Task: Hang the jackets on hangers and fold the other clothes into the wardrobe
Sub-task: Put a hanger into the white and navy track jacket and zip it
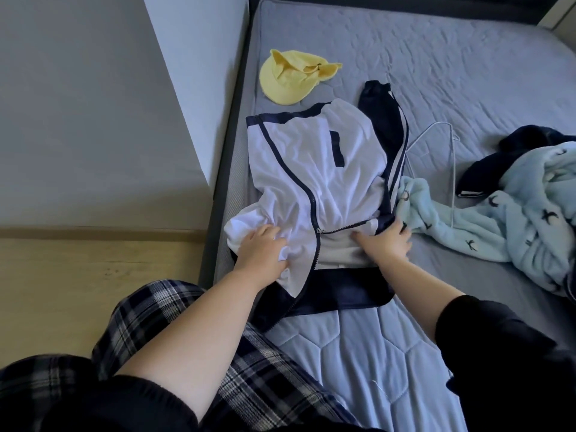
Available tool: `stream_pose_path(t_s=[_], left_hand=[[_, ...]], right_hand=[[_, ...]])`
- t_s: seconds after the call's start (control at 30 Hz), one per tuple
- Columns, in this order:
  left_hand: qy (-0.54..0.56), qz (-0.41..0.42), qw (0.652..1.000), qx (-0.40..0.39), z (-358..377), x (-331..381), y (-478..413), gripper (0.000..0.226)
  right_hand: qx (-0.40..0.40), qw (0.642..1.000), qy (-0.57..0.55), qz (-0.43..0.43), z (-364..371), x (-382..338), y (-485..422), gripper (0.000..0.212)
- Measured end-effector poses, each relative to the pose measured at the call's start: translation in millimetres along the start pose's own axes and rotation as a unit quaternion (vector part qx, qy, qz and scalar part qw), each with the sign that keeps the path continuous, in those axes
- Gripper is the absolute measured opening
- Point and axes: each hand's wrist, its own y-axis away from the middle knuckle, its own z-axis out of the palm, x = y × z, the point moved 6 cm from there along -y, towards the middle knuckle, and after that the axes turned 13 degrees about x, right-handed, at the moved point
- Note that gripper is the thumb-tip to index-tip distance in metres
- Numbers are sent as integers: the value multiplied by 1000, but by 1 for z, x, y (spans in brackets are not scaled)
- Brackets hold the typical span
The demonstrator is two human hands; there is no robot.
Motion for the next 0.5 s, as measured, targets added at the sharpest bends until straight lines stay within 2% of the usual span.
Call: stream_pose_path(t_s=[0.07, 0.13, 0.2, 0.23, 0.27, 0.3, 0.37, 0.4, 0.43, 0.5], left_hand=[[48, -37, 998, -6, -2, 1, 2, 12], [113, -114, 986, -37, -2, 0, 4, 15], [148, -157, 973, -79, -3, -2, 5, 16], [184, -163, 964, -99, -2, -2, 5, 16], [247, -163, 947, -127, 0, 1, 8, 13], [329, -168, 913, -175, 2, 9, 12, 11], [504, -202, 792, -280, 3, 31, 23, 13], [577, -236, 729, -284, 0, 38, 23, 17], [633, -277, 682, -240, -6, 38, 17, 21], [702, -385, 597, -43, -18, 6, 4, 28]], right_hand=[[-19, 981, -150, 125, 7, 13, 3, 100], [-28, 952, -273, 138, 8, 6, 6, 69], [-32, 948, -313, 52, -7, -23, 11, 19], [-28, 949, -315, -13, -20, -45, 14, 11], [-18, 948, -310, -74, -34, -70, 17, 24], [-19, 940, -318, -121, -46, -95, 20, 30], [-64, 919, -339, -190, -63, -145, 32, 31], [-104, 910, -328, -231, -68, -168, 42, 33], [-152, 904, -285, -282, -68, -186, 52, 37], [-242, 887, -127, -373, -53, -206, 66, 56]])
